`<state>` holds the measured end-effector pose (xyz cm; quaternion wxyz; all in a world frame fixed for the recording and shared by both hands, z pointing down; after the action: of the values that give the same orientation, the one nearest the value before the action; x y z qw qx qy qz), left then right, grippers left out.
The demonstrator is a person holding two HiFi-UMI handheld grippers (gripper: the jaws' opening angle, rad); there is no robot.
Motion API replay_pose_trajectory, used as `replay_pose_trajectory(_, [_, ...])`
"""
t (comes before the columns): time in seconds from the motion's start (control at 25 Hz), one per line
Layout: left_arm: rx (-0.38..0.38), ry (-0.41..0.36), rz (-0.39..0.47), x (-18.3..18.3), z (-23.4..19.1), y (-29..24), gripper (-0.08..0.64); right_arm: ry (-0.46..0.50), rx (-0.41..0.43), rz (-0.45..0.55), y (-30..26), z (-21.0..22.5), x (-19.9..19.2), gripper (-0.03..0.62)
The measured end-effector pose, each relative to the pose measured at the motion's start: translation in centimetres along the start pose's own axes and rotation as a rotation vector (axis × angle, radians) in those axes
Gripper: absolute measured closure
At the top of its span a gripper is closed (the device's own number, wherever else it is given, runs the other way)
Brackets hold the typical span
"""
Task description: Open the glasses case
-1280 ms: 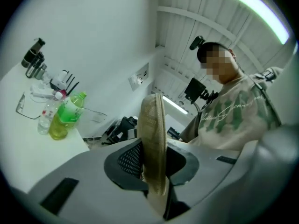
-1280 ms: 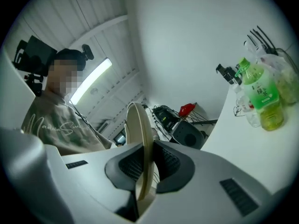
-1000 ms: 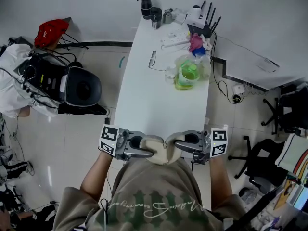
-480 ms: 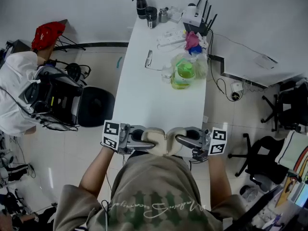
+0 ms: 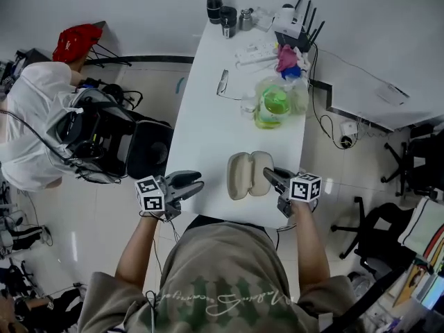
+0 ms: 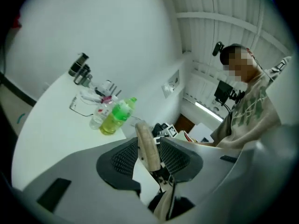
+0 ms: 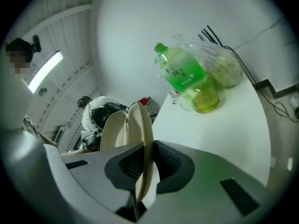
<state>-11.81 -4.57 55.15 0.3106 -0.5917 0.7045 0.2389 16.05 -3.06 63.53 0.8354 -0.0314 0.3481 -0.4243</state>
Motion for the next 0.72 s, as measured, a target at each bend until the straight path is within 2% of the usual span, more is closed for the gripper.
replay_pose_trajectory(0.12, [0.066, 0.028, 0.115, 0.3, 1.4, 1.9, 0.419, -0.119, -0.091, -0.003, -2.9, 4.4, -1.4, 0.552])
replay_pose_trajectory(0.24, [0.138, -0.014, 0.159, -0.2, 3.2, 3.2, 0.42, -0.187, -0.195, -0.036, -6.4, 7.4, -3.4, 0.552])
replay_pose_trajectory(0.36, [0.197, -0.01, 0.246, 0.3, 4.4, 4.1, 0.42, -0.237, -0.287, -0.065, -8.8, 9.5, -4.8, 0.551])
replay_pose_trajectory(0.44, [0.21, -0.005, 0.287, 0.6, 5.3, 4.3, 0.42, -0.227, -0.321, -0.097, -9.9, 10.2, -5.0, 0.551])
replay_pose_trajectory(0.6, [0.217, -0.02, 0.316, 0.4, 7.0, 4.8, 0.42, -0.111, -0.376, -0.119, -11.2, 10.8, -5.1, 0.551])
replay_pose_trajectory(0.72, [0.231, -0.035, 0.316, 0.0, 7.7, 5.1, 0.42, -0.146, -0.353, -0.081, -11.6, 10.8, -4.9, 0.549])
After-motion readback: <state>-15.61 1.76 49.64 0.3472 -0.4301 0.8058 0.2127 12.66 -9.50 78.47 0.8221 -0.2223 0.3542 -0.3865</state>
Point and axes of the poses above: the fingertips, and each gripper's own axes: y backward along the fingers, z to its right, x out of its top, the point moved 4 cm from there along y, backward along the fingers, and after that the axes turned 8 degrees about z, right-handed, at the moved point
